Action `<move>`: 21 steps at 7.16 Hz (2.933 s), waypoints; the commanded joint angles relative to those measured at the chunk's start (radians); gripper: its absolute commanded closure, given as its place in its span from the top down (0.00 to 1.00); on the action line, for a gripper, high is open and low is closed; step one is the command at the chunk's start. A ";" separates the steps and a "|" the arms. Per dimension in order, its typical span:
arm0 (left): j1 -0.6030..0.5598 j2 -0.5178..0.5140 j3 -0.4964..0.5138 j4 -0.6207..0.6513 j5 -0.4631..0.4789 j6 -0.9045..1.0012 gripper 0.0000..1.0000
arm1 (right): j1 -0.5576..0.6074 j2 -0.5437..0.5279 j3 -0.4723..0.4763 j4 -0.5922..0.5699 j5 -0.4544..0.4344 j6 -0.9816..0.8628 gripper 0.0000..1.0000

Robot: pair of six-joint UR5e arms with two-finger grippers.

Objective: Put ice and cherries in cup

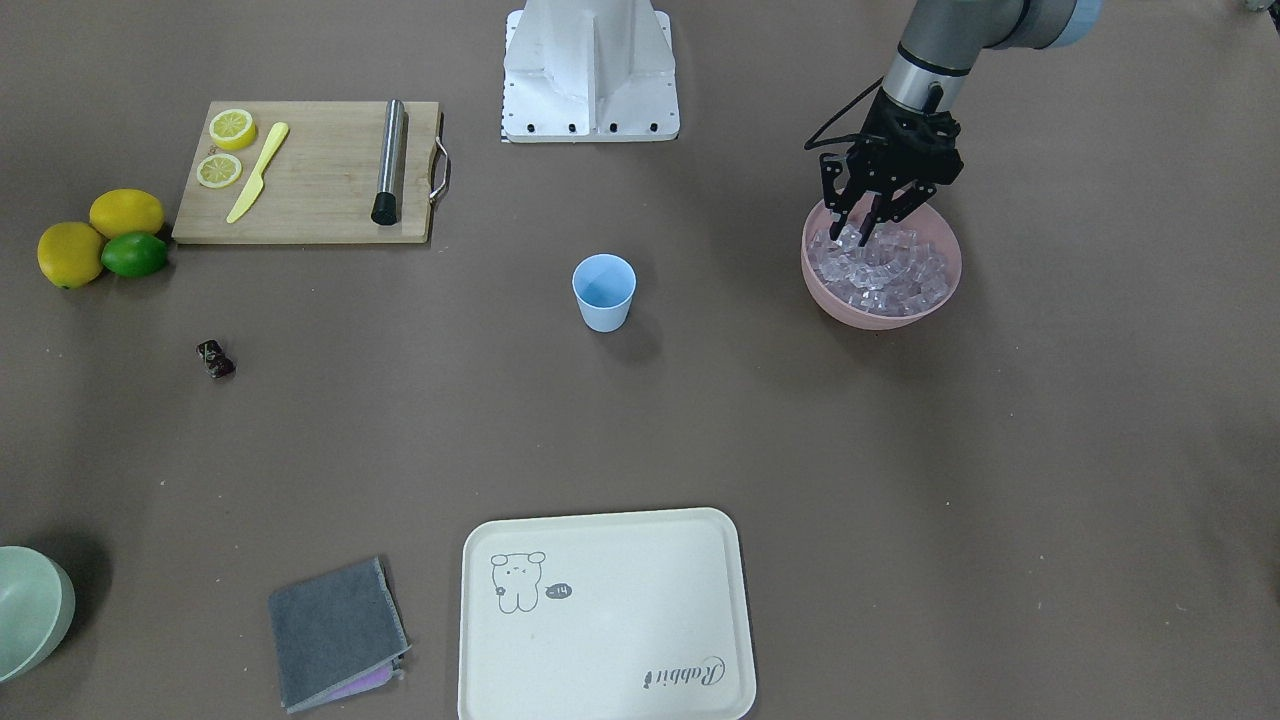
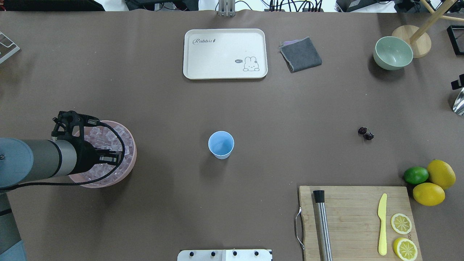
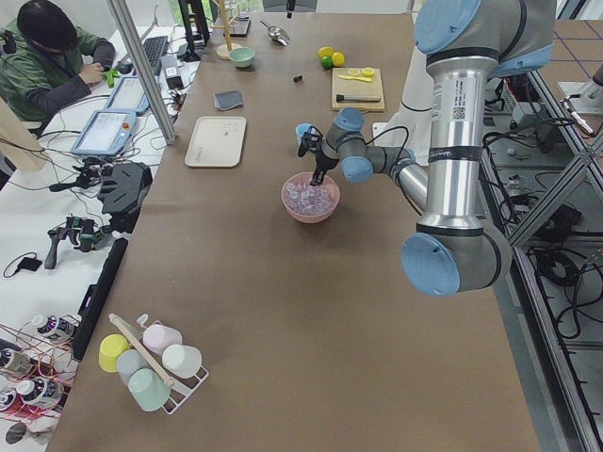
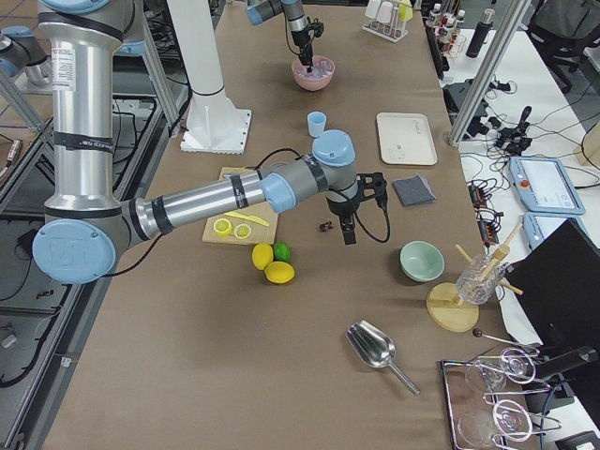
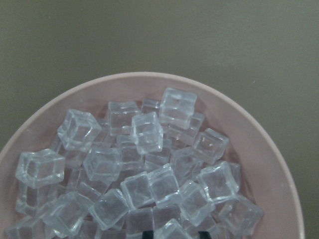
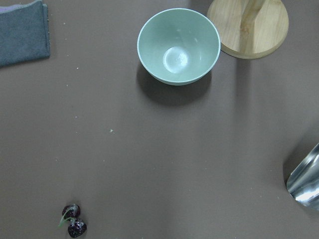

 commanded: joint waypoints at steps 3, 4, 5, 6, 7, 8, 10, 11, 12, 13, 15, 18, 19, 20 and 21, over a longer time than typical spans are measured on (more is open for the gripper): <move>0.006 -0.382 0.176 -0.026 0.007 -0.259 0.00 | 0.000 0.002 0.001 0.000 0.002 0.001 1.00; 0.016 -0.445 0.236 -0.025 0.048 -0.304 0.00 | 0.000 0.002 0.001 0.000 0.002 0.003 1.00; 0.057 -0.471 0.257 -0.026 0.107 -0.307 0.00 | -0.002 0.002 0.000 0.000 0.002 0.003 1.00; 0.067 -0.502 0.281 -0.026 0.126 -0.336 0.00 | -0.002 0.002 0.001 0.000 0.002 0.004 1.00; 0.075 -0.515 0.319 -0.028 0.129 -0.365 0.00 | -0.002 0.002 0.001 0.000 0.002 0.004 1.00; 0.102 -0.519 0.318 -0.031 0.173 -0.369 0.00 | -0.002 0.002 0.001 0.000 0.002 0.004 1.00; 0.162 -0.538 0.314 -0.028 0.229 -0.369 0.14 | -0.002 0.002 0.001 0.000 0.002 0.006 1.00; 0.174 -0.536 0.315 -0.029 0.240 -0.369 0.34 | -0.002 0.002 0.000 0.000 0.002 0.006 1.00; 0.179 -0.535 0.315 -0.046 0.255 -0.370 0.45 | -0.002 0.002 0.000 0.000 0.002 0.004 1.00; 0.178 -0.532 0.315 -0.066 0.254 -0.370 0.64 | -0.002 0.002 -0.003 0.000 0.002 0.004 1.00; 0.175 -0.522 0.310 -0.066 0.255 -0.369 0.97 | -0.002 0.002 -0.003 0.000 0.002 0.004 1.00; 0.162 -0.306 0.130 -0.039 0.214 -0.217 0.98 | -0.002 0.005 -0.008 0.002 0.000 0.001 1.00; 0.130 -0.189 0.052 -0.008 0.159 -0.136 0.99 | -0.002 0.005 -0.008 0.002 -0.007 0.000 1.00; 0.068 -0.112 0.013 -0.009 0.066 -0.048 0.99 | -0.002 0.003 -0.008 0.002 -0.014 0.000 1.00; 0.009 -0.041 0.008 -0.011 0.018 0.060 0.99 | -0.002 0.000 -0.009 0.002 -0.014 0.000 1.00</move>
